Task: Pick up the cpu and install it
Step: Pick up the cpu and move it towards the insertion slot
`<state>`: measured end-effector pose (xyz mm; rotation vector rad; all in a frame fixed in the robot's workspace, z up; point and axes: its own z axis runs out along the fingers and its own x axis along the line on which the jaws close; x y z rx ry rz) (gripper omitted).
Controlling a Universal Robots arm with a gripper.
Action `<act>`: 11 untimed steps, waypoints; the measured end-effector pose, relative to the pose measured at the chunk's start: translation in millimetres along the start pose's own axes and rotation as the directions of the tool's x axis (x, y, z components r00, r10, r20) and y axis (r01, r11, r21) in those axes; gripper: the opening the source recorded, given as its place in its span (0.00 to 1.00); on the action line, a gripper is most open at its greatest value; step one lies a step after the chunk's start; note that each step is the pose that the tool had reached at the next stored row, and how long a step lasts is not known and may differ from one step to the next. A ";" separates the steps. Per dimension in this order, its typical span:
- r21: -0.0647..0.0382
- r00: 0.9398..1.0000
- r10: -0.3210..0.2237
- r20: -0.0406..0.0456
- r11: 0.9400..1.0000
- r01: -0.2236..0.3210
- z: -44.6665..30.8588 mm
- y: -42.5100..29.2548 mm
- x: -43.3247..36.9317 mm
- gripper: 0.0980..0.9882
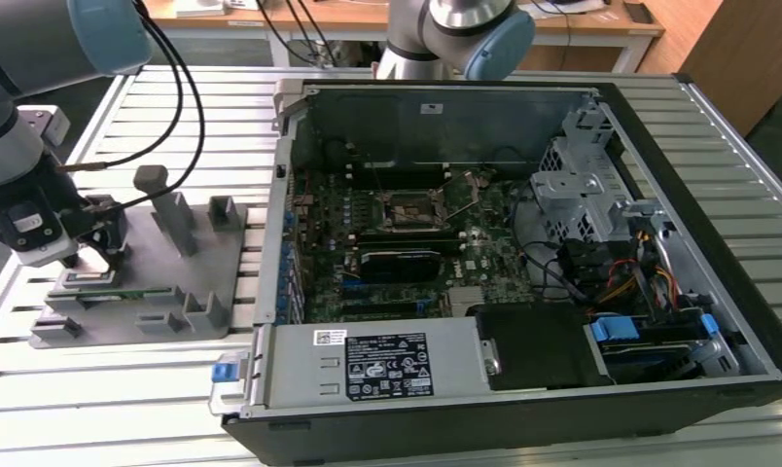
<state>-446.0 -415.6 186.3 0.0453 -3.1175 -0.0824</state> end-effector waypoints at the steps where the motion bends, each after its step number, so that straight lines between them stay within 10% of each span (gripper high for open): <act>1: 0.000 1.000 0.000 0.000 1.000 0.000 -0.1 0.0 0.0 0.54; 11: 0.001 1.000 0.000 0.000 1.000 0.000 -5.6 0.4 0.1 0.48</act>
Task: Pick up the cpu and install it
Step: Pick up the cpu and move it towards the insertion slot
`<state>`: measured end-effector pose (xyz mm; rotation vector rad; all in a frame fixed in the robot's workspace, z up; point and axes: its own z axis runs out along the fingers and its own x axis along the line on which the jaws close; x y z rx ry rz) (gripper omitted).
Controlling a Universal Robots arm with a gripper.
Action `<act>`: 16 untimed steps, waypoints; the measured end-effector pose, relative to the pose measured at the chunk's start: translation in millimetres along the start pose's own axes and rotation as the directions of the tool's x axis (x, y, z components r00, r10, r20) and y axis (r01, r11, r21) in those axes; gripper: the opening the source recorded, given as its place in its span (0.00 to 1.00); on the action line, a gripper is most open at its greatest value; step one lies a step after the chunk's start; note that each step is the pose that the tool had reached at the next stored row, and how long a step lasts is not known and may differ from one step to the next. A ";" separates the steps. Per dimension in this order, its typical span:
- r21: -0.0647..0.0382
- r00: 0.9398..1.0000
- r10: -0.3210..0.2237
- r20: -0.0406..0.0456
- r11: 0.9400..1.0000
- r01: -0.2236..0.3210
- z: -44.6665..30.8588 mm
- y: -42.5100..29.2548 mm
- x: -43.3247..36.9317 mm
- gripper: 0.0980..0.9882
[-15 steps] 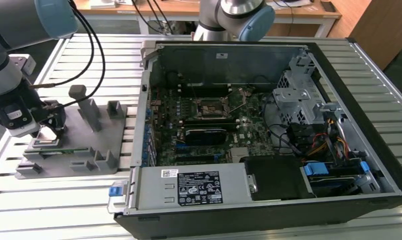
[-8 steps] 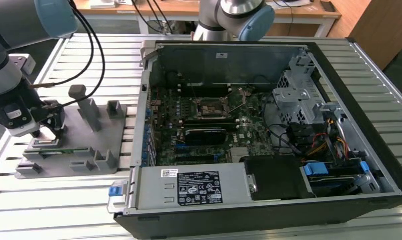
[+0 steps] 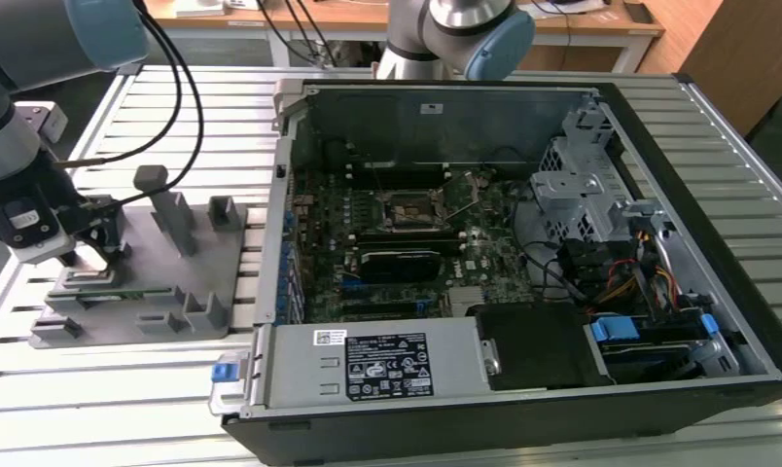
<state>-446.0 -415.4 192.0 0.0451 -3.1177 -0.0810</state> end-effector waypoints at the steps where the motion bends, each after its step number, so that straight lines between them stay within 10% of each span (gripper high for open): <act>1: 0.000 1.000 0.000 0.000 1.000 0.000 -1.1 0.1 0.0 0.48; 16: 0.000 1.000 0.000 0.000 1.000 0.000 -32.2 1.9 0.7 0.48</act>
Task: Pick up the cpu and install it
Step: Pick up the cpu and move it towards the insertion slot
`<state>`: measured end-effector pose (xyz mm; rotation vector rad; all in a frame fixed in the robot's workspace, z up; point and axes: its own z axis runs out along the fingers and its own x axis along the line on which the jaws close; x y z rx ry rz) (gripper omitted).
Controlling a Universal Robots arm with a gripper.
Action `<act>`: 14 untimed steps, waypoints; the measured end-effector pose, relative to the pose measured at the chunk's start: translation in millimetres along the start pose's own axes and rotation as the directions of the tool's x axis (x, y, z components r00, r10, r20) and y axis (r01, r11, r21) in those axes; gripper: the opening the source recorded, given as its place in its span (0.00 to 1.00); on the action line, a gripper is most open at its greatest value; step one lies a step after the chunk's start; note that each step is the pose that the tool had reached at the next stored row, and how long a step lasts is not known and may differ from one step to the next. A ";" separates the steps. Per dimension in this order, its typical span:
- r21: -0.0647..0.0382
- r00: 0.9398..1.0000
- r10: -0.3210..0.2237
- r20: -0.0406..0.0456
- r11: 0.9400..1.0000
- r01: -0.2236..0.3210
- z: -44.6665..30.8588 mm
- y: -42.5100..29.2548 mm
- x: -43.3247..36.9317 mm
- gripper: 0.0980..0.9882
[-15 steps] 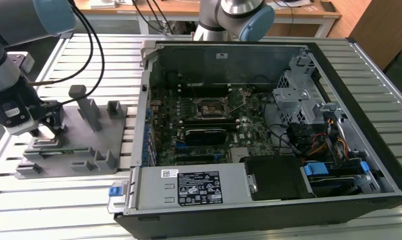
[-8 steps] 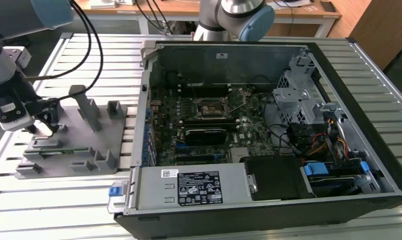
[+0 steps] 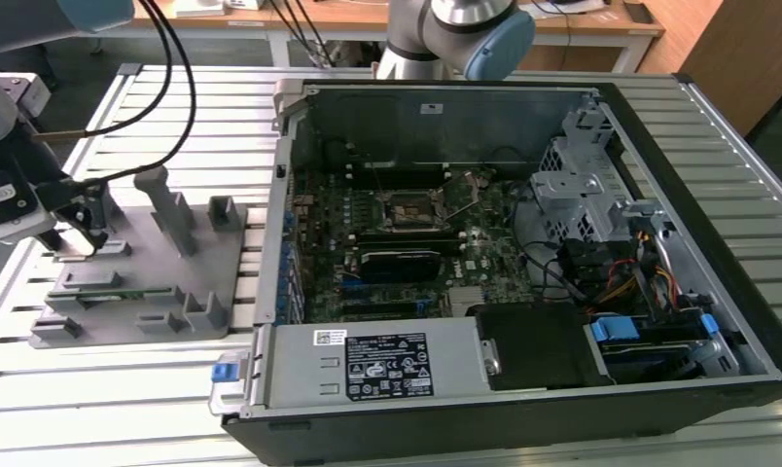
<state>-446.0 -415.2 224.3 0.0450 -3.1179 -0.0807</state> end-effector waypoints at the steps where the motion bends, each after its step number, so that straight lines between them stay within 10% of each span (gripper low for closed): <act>1: 0.000 1.000 0.000 0.000 1.000 0.000 -0.5 0.0 0.0 0.48; 14: -0.001 1.000 0.000 0.000 1.000 0.000 -13.1 0.7 1.0 0.48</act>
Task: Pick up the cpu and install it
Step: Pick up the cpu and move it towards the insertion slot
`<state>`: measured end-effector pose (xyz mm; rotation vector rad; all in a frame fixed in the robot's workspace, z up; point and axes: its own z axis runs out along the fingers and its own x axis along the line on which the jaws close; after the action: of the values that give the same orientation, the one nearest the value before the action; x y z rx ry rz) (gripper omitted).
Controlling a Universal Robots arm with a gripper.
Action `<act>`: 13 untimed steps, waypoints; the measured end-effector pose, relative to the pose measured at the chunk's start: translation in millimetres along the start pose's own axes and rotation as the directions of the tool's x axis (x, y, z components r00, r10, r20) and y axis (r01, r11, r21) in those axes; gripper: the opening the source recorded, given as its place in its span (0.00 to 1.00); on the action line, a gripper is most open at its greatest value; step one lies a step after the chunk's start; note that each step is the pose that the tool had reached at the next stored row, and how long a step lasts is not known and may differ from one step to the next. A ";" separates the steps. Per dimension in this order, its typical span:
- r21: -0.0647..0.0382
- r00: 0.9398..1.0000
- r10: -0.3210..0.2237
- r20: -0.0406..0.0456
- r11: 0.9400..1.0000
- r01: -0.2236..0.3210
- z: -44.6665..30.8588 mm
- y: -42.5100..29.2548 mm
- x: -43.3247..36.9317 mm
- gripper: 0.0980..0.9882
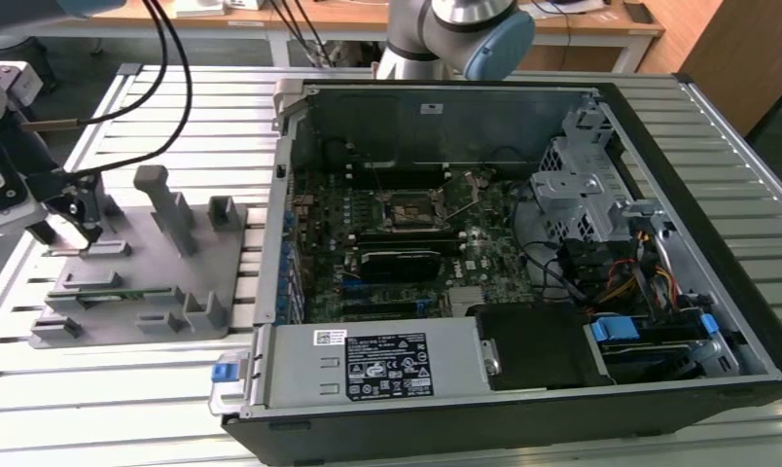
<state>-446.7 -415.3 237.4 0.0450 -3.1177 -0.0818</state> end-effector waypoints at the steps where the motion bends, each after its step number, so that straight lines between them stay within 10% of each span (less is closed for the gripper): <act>1: 0.000 1.000 0.000 0.000 1.000 0.000 -0.9 0.0 0.0 0.48; 13: 0.000 1.000 -0.001 0.000 1.000 0.001 -22.0 1.4 0.5 0.48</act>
<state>-446.7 -415.1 259.4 0.0470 -3.1177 -0.0817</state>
